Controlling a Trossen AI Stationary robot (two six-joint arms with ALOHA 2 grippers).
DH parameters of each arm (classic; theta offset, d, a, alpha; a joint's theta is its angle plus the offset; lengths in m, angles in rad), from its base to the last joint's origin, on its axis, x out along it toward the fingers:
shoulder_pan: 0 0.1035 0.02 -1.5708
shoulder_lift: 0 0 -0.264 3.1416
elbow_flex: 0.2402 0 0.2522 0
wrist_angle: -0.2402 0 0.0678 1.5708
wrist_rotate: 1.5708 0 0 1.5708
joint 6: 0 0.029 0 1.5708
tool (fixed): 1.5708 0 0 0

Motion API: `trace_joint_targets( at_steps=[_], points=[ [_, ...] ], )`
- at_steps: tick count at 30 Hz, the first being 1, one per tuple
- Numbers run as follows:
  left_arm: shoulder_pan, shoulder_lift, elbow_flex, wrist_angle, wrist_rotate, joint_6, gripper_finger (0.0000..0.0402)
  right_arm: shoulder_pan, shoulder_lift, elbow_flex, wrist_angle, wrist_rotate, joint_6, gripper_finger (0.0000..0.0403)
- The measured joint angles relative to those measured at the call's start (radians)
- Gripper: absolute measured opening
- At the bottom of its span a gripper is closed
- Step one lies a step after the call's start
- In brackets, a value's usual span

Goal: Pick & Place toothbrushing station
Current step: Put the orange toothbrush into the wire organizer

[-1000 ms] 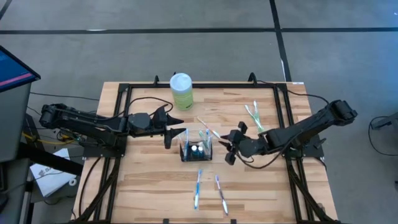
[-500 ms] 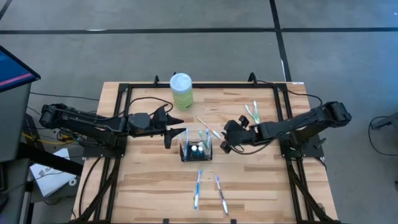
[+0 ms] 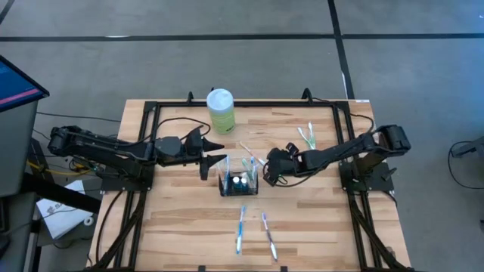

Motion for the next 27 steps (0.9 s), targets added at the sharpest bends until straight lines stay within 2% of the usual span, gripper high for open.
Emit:
trace_joint_targets(
  at_steps=[5,13,27],
  points=[
    [0.000,0.000,0.000,0.001,0.018,-0.011,0.0181,-0.007,0.048,0.000,0.015,0.002,0.008,0.0186],
    [0.000,0.000,0.000,0.006,0.018,-0.012,0.0181,-0.037,0.109,-0.002,0.032,0.002,0.008,0.0170],
    [0.000,0.000,0.000,0.014,0.018,-0.012,0.0181,-0.041,0.117,-0.001,0.085,-0.036,0.002,0.0174]
  ],
)
